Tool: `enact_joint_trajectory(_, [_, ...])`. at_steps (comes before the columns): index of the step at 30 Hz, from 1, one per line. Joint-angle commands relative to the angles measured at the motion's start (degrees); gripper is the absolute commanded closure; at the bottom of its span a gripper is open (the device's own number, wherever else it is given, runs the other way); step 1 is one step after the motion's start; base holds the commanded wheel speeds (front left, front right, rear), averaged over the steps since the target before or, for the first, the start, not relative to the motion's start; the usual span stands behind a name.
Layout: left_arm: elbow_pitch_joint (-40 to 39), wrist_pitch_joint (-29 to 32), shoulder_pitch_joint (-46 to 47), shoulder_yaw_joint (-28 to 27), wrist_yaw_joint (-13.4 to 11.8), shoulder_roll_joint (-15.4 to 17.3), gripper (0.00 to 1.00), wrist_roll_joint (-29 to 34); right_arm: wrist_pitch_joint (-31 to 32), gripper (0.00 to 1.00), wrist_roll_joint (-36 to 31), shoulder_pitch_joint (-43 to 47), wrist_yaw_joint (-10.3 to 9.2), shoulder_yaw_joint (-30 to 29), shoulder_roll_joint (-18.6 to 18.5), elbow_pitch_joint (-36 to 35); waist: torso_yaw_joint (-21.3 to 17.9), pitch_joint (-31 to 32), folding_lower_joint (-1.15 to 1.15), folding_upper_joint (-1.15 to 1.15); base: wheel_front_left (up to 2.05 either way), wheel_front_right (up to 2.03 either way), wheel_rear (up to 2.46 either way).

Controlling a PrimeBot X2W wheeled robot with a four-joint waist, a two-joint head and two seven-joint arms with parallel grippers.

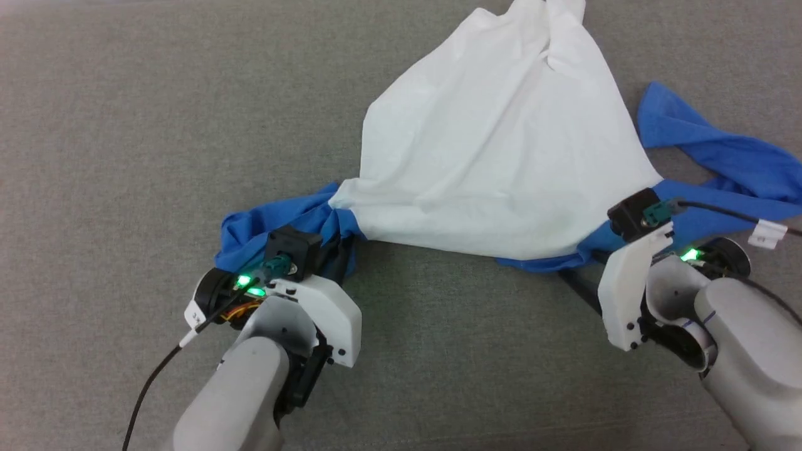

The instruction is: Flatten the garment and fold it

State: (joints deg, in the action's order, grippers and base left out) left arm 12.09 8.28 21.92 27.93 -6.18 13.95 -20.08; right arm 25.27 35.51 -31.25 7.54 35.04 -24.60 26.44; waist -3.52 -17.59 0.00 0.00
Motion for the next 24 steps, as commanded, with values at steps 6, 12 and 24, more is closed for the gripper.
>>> enact_joint_trajectory(6, [2.0,-1.6,-0.1,-0.6,-0.6,0.0,1.0,-0.7,1.8,1.0,5.1,1.7,-0.05,5.2,-0.6,2.1,-0.2,1.6,0.0,0.0,0.0,0.0,0.0])
enact_joint_trajectory(12, [1.6,-2.7,-0.8,-1.3,-0.7,1.0,1.0,-1.3,-5.9,1.0,5.3,1.4,-0.05,1.5,-3.6,-1.5,-1.2,5.7,0.0,0.0,0.0,0.0,0.0])
enact_joint_trajectory(24, [-7.3,-3.0,4.9,-5.7,-1.7,4.4,1.0,-1.9,-10.9,1.0,-1.2,1.5,-0.05,-15.8,-6.0,-16.3,-1.8,13.0,0.0,0.0,0.0,0.0,0.0])
